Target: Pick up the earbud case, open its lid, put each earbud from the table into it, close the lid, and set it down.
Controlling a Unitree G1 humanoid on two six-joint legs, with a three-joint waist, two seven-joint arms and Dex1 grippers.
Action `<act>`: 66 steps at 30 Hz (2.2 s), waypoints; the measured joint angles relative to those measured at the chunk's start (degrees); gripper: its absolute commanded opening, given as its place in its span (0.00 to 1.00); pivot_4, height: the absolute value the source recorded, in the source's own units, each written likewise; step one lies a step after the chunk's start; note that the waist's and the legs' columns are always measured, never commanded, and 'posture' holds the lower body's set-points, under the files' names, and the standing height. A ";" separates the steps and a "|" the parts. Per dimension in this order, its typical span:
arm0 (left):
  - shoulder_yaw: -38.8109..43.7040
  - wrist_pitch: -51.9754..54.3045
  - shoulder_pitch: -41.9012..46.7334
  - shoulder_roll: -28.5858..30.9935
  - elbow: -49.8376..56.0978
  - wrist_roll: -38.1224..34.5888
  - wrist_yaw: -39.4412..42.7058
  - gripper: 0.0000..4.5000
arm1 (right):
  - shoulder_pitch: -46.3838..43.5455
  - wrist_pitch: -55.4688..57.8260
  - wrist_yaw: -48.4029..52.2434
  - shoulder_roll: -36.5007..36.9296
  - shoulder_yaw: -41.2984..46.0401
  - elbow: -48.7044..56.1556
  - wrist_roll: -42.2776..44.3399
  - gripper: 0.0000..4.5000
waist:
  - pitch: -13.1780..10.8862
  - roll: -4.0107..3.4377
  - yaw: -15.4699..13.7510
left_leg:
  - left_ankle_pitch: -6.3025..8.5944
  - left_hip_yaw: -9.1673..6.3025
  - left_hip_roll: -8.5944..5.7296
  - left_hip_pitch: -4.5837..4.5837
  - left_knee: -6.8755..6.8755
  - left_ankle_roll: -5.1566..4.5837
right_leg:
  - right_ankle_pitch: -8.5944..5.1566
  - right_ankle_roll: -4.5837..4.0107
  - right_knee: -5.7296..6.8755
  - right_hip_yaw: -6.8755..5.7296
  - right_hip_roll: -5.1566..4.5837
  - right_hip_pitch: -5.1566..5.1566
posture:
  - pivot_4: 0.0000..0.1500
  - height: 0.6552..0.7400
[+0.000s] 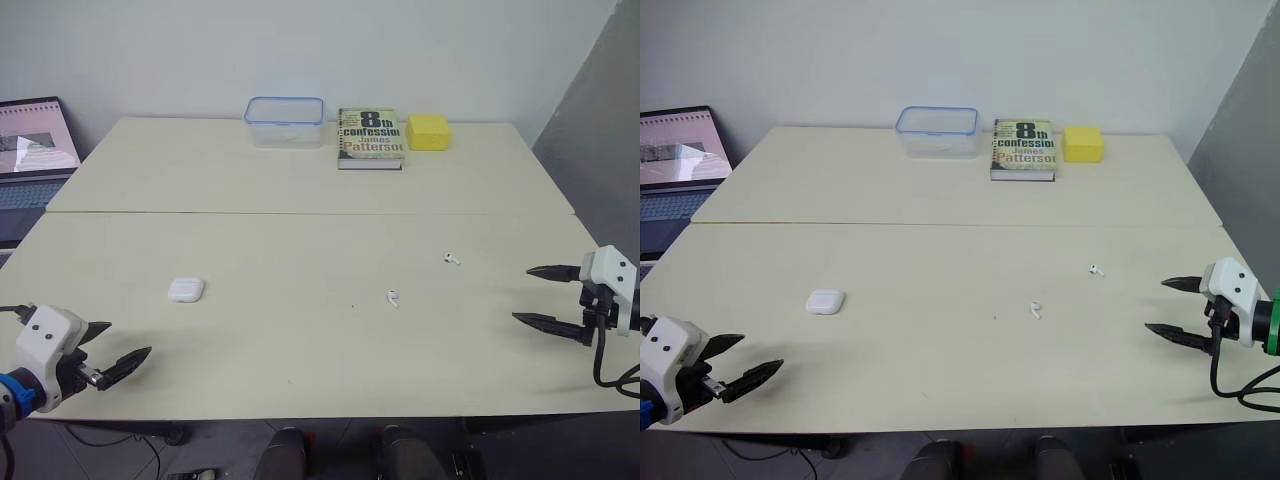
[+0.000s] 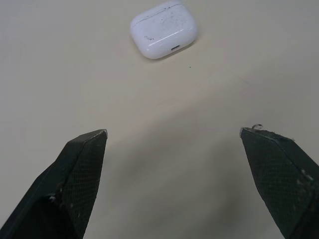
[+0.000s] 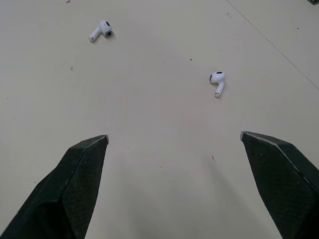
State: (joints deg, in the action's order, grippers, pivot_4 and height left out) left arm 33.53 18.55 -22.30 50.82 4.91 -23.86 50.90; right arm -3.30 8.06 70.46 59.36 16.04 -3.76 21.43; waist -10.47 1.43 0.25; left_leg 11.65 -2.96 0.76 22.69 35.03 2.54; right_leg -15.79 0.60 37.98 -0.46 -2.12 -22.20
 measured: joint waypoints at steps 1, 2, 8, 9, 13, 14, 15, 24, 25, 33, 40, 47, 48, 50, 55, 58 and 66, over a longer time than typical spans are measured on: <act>0.00 0.00 0.00 0.00 0.00 0.00 0.00 1.00 | 0.00 0.00 0.00 0.00 0.00 0.00 0.00 1.00 | 0.00 0.00 0.00 | 0.00 0.00 0.00 0.00 0.00 0.00 | 0.00 0.00 0.00 0.00 0.00 0.00 | 1.00 0.97; -0.01 0.16 0.25 -0.01 -0.05 -0.09 0.08 1.00 | -0.02 -0.01 0.01 -0.01 0.00 -0.02 -0.03 1.00 | 0.00 0.00 0.00 | 0.00 0.00 0.00 0.00 0.00 0.00 | 0.00 0.00 0.00 0.00 0.00 0.00 | 1.00 0.97; -0.48 0.84 4.45 -0.30 0.03 -1.02 1.21 1.00 | -1.34 -0.40 0.44 -0.62 -1.68 -0.68 -0.64 1.00 | 0.00 0.00 0.00 | 0.00 0.01 -0.02 0.02 0.00 0.00 | 0.18 0.32 0.00 0.01 0.03 -0.01 | 1.00 0.97; -0.53 0.79 4.62 -0.55 0.03 -1.05 1.49 1.00 | -1.62 -0.46 0.50 -0.67 -1.69 -0.87 -0.65 1.00 | 0.00 0.00 0.00 | 0.00 0.02 -0.02 0.02 0.00 0.00 | 0.20 0.35 -0.01 0.01 0.03 -0.01 | 1.00 0.97; -0.57 0.67 4.81 -0.69 0.00 -1.49 3.51 1.00 | -1.99 -0.94 0.54 -0.68 -1.68 -1.08 -0.69 1.00 | 0.00 -0.01 0.02 | 0.00 0.01 -0.01 0.00 0.00 0.00 | 0.20 0.35 0.02 0.00 0.04 -0.02 | 1.00 0.97; -0.55 0.66 4.87 -0.80 -0.03 -1.88 3.89 1.00 | -2.00 -1.01 0.54 -0.68 -1.68 -1.08 -0.69 1.00 | 0.00 -0.01 0.01 | 0.00 0.00 -0.01 0.00 0.00 0.00 | 0.20 0.35 0.02 0.00 0.04 -0.01 | 1.00 0.97; -0.53 0.64 5.19 -1.06 -0.15 -2.51 4.62 1.00 | -2.00 -1.08 0.55 -0.68 -1.68 -1.08 -0.69 1.00 | 0.00 0.00 0.00 | 0.00 0.00 -0.01 0.00 0.00 0.00 | 0.19 0.33 0.01 0.00 0.04 -0.01 | 1.00 0.97; -0.31 -0.18 7.87 -1.13 -1.52 -3.28 6.01 1.00 | -2.30 -1.27 0.54 -0.68 -1.68 -1.09 -0.68 1.00 | 0.00 -0.01 0.00 | 0.00 0.00 -0.01 0.00 0.00 0.00 | 0.20 0.35 0.01 0.00 0.04 -0.01 | 1.00 0.97; -0.31 -0.27 8.08 -1.13 -1.77 -3.28 6.01 1.00 | -2.40 -1.30 0.53 -0.68 -1.68 -1.09 -0.68 1.00 | 0.00 -0.01 0.00 | 0.00 0.00 -0.01 0.00 0.00 0.00 | 0.20 0.35 0.02 0.00 0.04 -0.01 | 1.00 0.97; -0.29 -0.04 8.92 -1.67 -2.54 -4.58 6.51 1.00 | -2.41 -1.31 0.46 -0.76 -1.68 -1.09 -0.67 1.00 | 0.00 -0.01 0.00 | 0.00 0.00 -0.01 0.01 0.00 0.00 | 0.21 0.36 0.02 0.00 0.04 -0.01 | 1.00 0.97; 1.14 1.33 9.87 -5.43 -1.90 -5.23 1.09 1.00 | -2.39 -1.18 0.30 -1.23 -1.67 0.17 -0.49 1.00 | 0.00 -0.01 0.00 | 0.00 0.00 -0.01 0.01 0.00 0.00 | 0.22 0.39 0.02 0.01 0.03 -0.01 | 1.00 0.97; -1.60 6.62 13.63 -11.54 1.35 -4.72 -9.96 1.00 | -8.75 6.86 -0.16 -1.69 -5.01 12.65 4.12 1.00 | 0.00 -0.03 -0.06 | 0.00 -0.10 0.00 0.00 0.03 0.00 | 0.27 0.47 0.04 -0.02 0.04 0.02 | 1.00 0.97; -2.47 8.19 14.51 -12.40 1.55 -4.48 -12.22 1.00 | -10.28 8.59 -0.44 -1.72 -6.07 14.40 4.86 1.00 | 0.01 -0.01 -0.08 | 0.00 -0.10 -0.01 0.01 0.03 0.00 | 0.28 0.48 0.02 -0.02 0.05 0.03 | 1.00 0.97; -3.49 11.28 16.31 -14.34 1.58 -4.06 -16.56 1.00 | -13.26 11.55 -0.87 -2.21 -7.85 16.67 6.01 1.00 | 0.01 0.00 -0.10 | 0.00 -0.12 -0.05 0.07 0.03 0.00 | 0.29 0.51 -0.01 -0.01 0.05 0.00 | 1.00 0.97; -7.37 14.00 18.48 -18.65 1.59 -3.19 -22.10 1.00 | -19.00 16.42 -1.75 -4.39 -11.17 20.51 8.87 1.00 | 0.00 0.01 -0.13 | 0.00 -0.15 -0.08 0.12 0.04 0.01 | 0.31 0.53 -0.01 0.00 0.04 -0.02 | 1.00 0.97; -8.71 14.98 19.22 -19.42 1.60 -2.68 -23.62 1.00 | -20.57 17.48 -1.35 -4.43 -11.82 21.70 9.46 1.00 | 0.00 0.01 -0.14 | 0.00 -0.17 -0.08 0.11 0.04 0.01 | 0.31 0.53 0.00 -0.02 0.05 -0.01 | 1.00 0.97; -10.38 16.32 21.29 -19.93 1.68 -1.66 -26.86 1.00 | -22.57 18.88 -0.50 -4.93 -12.94 22.32 10.97 1.00 | 0.00 0.01 -0.14 | 0.00 -0.16 -0.08 0.08 0.05 0.00 | 0.31 0.53 0.02 -0.02 0.05 0.00 | 1.00 0.97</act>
State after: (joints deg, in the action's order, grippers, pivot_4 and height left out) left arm 23.15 34.88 -1.01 30.89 6.59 -25.52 24.04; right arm -25.88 26.94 69.96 54.44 3.10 18.56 32.40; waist -10.47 1.44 0.11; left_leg 11.65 -3.11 0.68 22.77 35.08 2.54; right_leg -15.47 1.13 38.00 -0.48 -2.06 -22.20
